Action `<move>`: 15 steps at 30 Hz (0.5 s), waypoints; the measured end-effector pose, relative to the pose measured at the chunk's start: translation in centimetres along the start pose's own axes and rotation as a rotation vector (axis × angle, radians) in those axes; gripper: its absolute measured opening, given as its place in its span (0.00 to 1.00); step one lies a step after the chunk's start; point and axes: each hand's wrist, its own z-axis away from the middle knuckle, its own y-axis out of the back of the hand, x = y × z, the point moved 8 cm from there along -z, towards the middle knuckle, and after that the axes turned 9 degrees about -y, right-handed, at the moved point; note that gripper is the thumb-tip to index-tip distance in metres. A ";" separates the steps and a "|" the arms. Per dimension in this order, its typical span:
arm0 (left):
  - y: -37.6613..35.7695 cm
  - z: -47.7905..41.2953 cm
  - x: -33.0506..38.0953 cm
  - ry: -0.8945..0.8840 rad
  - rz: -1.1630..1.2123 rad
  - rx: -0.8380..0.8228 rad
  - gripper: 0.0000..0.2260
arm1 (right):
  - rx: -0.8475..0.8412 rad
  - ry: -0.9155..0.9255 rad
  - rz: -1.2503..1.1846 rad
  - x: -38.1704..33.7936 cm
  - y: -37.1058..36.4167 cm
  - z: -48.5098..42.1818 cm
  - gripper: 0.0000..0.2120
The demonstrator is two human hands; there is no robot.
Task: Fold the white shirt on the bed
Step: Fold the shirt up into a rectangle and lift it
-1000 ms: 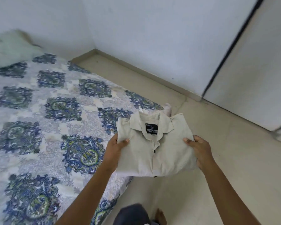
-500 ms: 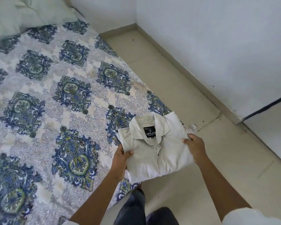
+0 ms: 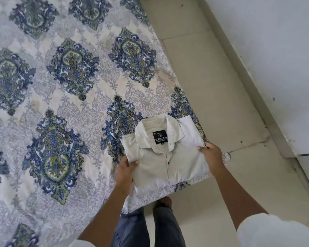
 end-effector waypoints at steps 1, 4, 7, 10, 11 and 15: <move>-0.1 -0.2 -0.7 0.007 0.001 0.016 0.13 | -0.007 -0.011 0.011 0.2 -0.1 -0.6 0.01; 0.4 -0.6 -4.0 0.074 -0.092 0.092 0.10 | -0.024 -0.043 0.061 1.4 -0.6 -3.2 0.09; 0.6 -0.4 -5.9 0.136 -0.137 0.084 0.13 | -0.092 -0.104 0.187 2.4 -1.2 -4.7 0.09; 0.3 0.2 -6.9 0.195 -0.130 -0.009 0.21 | -0.253 -0.234 0.297 3.7 -1.6 -5.8 0.24; 0.3 0.5 -7.4 0.231 -0.156 -0.037 0.23 | -0.283 -0.276 0.373 4.0 -1.4 -5.7 0.30; 1.0 1.0 -8.5 0.257 -0.294 -0.033 0.25 | -0.261 -0.304 0.522 5.2 -0.5 -6.0 0.31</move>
